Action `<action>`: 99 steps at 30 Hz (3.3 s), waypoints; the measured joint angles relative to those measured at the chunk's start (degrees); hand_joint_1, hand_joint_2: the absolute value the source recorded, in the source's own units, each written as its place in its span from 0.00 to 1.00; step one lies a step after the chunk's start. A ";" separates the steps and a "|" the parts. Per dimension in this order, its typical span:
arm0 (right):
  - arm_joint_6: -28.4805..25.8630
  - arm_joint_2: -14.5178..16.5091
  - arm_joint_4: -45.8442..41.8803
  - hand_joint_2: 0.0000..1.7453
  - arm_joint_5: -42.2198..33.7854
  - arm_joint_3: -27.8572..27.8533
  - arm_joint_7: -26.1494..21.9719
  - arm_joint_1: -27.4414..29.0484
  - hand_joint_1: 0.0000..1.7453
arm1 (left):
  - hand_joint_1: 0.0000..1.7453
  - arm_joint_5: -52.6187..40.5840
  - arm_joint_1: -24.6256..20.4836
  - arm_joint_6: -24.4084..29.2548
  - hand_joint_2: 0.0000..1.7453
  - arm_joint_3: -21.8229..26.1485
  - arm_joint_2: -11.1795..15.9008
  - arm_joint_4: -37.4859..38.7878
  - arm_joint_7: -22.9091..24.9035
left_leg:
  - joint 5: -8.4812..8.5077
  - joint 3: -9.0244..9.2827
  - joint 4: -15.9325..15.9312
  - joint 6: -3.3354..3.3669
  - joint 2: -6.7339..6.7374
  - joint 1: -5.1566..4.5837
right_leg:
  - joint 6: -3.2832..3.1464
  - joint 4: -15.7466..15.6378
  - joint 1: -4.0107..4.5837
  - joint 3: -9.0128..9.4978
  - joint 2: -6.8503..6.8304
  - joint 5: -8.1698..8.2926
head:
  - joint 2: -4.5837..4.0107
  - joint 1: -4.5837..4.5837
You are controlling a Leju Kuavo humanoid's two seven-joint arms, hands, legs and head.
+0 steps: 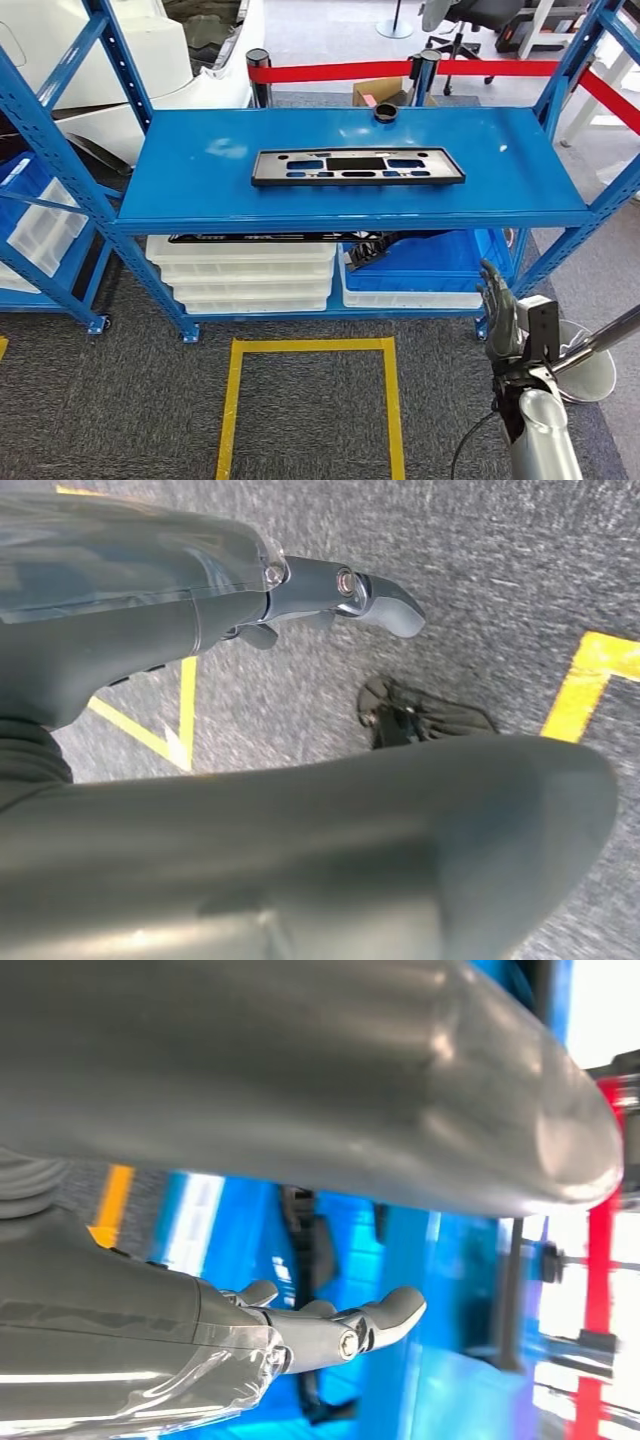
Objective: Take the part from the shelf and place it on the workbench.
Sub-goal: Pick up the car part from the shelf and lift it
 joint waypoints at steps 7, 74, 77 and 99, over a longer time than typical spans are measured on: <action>1.64 -1.34 -12.28 0.00 -1.90 5.32 -2.26 -3.28 0.00 | 0.00 5.86 -1.17 0.88 0.00 -5.43 0.36 1.01 -0.74 | -6.44 -5.08 11.05 -1.13 -0.18 0.23 | -2.72 -0.57 0.28 -0.36 1.92 -0.01 | 0.00 -0.11; 1.18 -5.98 -44.45 0.00 -4.90 19.18 -6.37 0.27 0.00 | 0.00 22.62 -4.16 3.23 0.00 -26.59 1.50 5.81 -3.86 | 0.01 -2.44 1.71 0.97 -1.50 -0.24 | -1.22 -1.13 1.23 -0.82 3.09 0.46 | 0.00 -0.15; 1.13 -5.98 -44.25 0.00 -4.86 19.20 -6.35 0.35 0.00 | 0.00 22.63 -4.17 3.23 0.00 -26.59 1.50 5.88 -3.87 | 0.01 -2.43 1.62 1.12 -1.50 -0.28 | -1.01 -1.00 1.16 -0.82 3.10 0.61 | 0.00 -0.15; 1.14 -6.14 -44.30 0.00 -4.83 19.27 -6.20 0.58 0.00 | 0.00 22.64 -4.38 3.03 0.00 -26.58 1.33 6.16 -3.99 | -6.06 -5.23 11.76 -1.15 -0.99 0.38 | -3.33 -0.31 0.82 -0.26 1.89 -0.56 | 0.00 -0.24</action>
